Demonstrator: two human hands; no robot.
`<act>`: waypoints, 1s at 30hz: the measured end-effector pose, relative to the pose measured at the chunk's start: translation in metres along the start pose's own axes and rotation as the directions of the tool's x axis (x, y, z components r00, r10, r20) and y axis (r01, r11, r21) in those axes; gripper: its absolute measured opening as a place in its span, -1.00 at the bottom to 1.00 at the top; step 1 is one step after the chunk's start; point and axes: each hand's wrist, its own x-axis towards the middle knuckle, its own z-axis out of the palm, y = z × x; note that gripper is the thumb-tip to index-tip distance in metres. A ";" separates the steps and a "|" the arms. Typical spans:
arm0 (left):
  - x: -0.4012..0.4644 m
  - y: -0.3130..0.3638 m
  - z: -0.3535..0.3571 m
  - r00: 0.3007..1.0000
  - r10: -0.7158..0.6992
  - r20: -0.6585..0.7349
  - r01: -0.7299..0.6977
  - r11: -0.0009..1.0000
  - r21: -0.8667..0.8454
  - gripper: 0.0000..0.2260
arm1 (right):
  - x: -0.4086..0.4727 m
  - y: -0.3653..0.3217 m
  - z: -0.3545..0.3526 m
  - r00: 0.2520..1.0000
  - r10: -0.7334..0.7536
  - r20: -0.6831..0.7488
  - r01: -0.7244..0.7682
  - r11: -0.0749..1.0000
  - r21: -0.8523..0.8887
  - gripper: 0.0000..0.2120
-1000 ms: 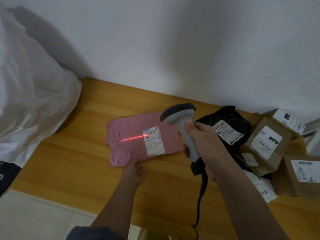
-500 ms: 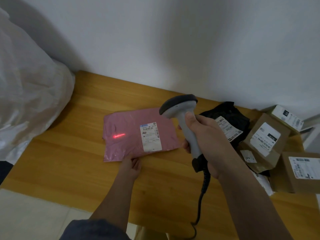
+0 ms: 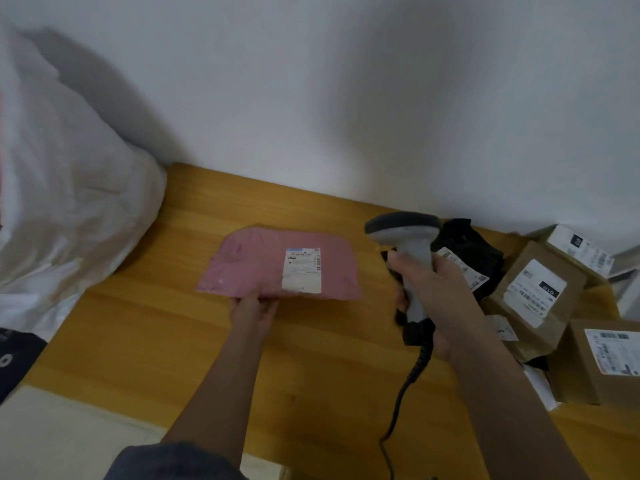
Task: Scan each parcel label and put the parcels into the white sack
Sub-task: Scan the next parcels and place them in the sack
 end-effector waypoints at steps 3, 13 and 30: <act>-0.018 0.028 0.007 0.992 0.065 0.107 -0.070 0.996 0.047 -0.63 | 0.015 0.008 -0.007 0.997 0.034 -0.064 -0.027 0.994 0.105 -0.78; -0.121 0.139 0.024 0.899 0.262 0.350 -0.274 0.962 -0.017 -0.70 | 0.004 -0.013 0.024 0.997 -0.063 0.039 0.050 0.959 0.279 -0.47; -0.207 0.328 -0.046 0.632 0.570 0.524 -0.699 0.712 0.068 -0.58 | -0.073 -0.066 0.216 0.903 -0.425 0.071 0.383 0.868 0.316 -0.67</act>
